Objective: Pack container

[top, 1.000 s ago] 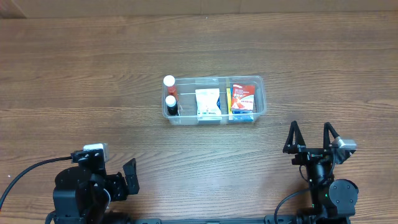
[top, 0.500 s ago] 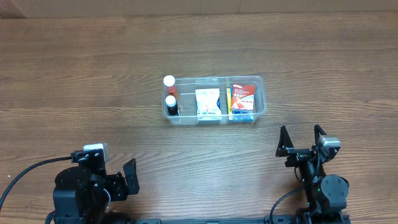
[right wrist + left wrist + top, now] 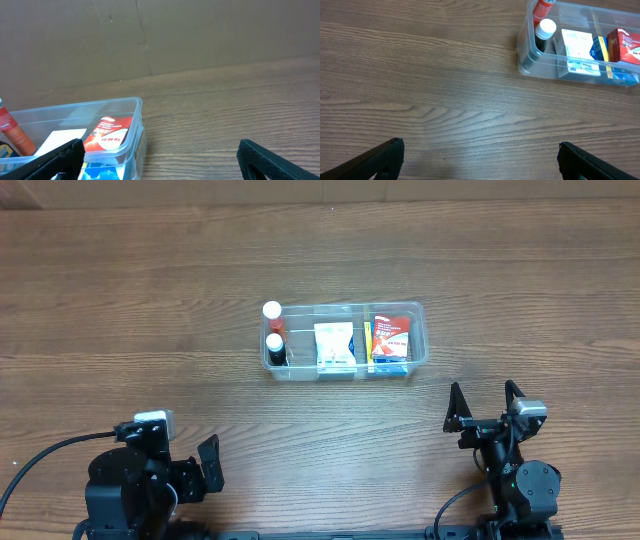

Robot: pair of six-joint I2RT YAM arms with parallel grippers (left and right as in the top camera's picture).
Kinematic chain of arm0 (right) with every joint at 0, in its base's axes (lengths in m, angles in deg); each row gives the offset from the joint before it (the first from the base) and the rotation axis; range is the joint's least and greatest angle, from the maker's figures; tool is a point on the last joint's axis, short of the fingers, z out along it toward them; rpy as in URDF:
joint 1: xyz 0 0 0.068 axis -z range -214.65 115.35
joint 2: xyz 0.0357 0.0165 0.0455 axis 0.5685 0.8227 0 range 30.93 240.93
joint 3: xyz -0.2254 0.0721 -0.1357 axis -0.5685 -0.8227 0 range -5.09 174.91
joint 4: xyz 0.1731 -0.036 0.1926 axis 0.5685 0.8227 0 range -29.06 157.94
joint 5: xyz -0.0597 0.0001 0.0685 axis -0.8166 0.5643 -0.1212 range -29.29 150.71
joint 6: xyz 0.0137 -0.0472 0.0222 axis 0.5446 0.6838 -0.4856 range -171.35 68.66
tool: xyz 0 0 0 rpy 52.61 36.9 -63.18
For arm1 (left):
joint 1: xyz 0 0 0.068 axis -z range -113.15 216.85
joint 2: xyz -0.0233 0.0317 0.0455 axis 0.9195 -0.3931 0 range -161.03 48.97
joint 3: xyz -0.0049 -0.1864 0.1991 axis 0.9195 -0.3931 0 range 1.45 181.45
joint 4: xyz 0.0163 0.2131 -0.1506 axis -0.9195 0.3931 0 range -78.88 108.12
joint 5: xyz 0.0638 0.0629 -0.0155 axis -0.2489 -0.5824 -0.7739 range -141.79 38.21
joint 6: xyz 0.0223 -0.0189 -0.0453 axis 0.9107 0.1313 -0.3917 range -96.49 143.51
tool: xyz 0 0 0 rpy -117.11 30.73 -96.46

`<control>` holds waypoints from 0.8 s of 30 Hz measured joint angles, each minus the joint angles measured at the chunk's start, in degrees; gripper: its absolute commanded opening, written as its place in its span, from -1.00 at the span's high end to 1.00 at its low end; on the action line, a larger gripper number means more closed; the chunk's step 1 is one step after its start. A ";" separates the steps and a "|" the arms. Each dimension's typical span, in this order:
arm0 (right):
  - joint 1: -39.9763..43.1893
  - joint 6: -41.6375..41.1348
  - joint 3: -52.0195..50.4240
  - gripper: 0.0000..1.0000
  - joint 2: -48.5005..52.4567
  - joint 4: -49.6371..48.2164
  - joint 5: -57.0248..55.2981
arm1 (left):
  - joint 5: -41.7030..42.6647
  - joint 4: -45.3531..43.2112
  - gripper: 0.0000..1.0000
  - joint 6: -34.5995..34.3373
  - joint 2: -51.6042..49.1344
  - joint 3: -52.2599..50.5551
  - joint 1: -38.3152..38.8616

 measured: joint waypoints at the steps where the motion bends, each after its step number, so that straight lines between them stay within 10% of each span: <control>1: 0.00 0.00 0.00 -1.00 0.00 0.02 0.02 | 0.00 0.00 -1.00 0.00 0.00 0.02 0.00; 24: 0.00 0.00 0.00 -1.00 0.00 0.02 0.07 | -2.23 -5.35 -1.00 0.15 3.39 -3.61 -0.02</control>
